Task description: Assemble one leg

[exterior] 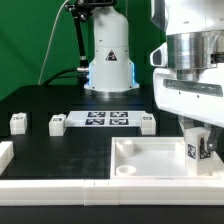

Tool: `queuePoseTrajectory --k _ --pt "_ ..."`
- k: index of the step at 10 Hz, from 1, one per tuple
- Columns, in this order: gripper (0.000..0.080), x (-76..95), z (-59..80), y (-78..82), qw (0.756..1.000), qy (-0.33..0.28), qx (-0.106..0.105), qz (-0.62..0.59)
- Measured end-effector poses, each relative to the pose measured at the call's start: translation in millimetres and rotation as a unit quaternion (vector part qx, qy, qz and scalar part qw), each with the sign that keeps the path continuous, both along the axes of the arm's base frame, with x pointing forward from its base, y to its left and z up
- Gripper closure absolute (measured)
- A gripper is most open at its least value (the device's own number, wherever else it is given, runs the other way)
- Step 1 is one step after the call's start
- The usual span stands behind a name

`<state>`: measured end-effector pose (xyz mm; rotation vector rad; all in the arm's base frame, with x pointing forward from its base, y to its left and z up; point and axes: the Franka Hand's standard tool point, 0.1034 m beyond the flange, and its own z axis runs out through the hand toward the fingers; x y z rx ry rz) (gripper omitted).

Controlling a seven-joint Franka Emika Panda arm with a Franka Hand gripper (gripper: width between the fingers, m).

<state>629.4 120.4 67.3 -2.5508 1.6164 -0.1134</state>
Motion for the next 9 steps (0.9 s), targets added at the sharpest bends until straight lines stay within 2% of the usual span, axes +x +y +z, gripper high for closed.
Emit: queuePoseTrajectory --k 1,2,3,6,8,9 --pt "0.0430 -0.1 0.0 0.5 1.000 0.000 0.000 0.001" --pt "0.0245 0.5 0.8 0.7 1.000 -0.001 -0.005 0.030" --pt "0.0179 0.6 1.4 1.0 0.995 -0.002 -0.015 0.102" --pt "0.0151 2.8 5.0 4.2 0.967 -0.004 -0.042 0.252" --pt "0.0150 4.1 5.9 3.3 0.938 -0.008 -0.056 0.341" --pt "0.0150 5.2 6.5 1.7 0.916 -0.012 -0.063 0.396"
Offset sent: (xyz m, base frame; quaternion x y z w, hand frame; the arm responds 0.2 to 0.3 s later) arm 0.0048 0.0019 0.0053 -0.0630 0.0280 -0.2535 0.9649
